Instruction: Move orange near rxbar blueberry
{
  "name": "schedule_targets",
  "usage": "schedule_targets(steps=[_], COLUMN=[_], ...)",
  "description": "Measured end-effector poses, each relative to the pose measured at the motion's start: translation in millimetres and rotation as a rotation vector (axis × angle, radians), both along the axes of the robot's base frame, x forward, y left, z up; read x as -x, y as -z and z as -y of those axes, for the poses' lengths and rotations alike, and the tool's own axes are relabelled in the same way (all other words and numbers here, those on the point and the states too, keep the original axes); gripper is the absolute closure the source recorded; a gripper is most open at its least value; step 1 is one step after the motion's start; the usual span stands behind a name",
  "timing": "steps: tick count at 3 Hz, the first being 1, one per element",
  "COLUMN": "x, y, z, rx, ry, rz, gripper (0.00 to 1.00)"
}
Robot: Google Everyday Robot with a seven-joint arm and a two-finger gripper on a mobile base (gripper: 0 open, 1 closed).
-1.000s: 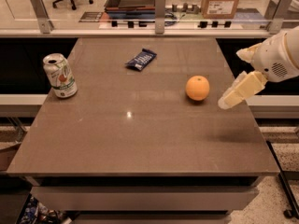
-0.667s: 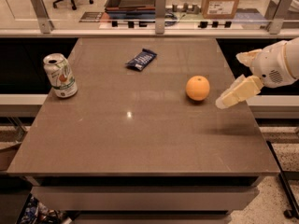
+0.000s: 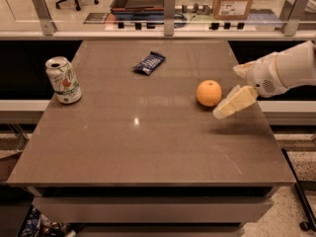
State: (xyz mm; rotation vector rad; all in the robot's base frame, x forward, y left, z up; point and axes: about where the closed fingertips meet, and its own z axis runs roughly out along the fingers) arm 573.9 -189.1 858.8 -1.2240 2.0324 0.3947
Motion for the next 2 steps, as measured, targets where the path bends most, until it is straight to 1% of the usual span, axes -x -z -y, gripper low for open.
schedule_targets(steps=[1,2], x=[-8.5,-8.5], y=[16.4,16.4], z=[-22.5,-22.5], rx=[0.008,0.008], ry=[-0.044,-0.044], rz=[-0.037,-0.037], gripper=[0.0,0.0])
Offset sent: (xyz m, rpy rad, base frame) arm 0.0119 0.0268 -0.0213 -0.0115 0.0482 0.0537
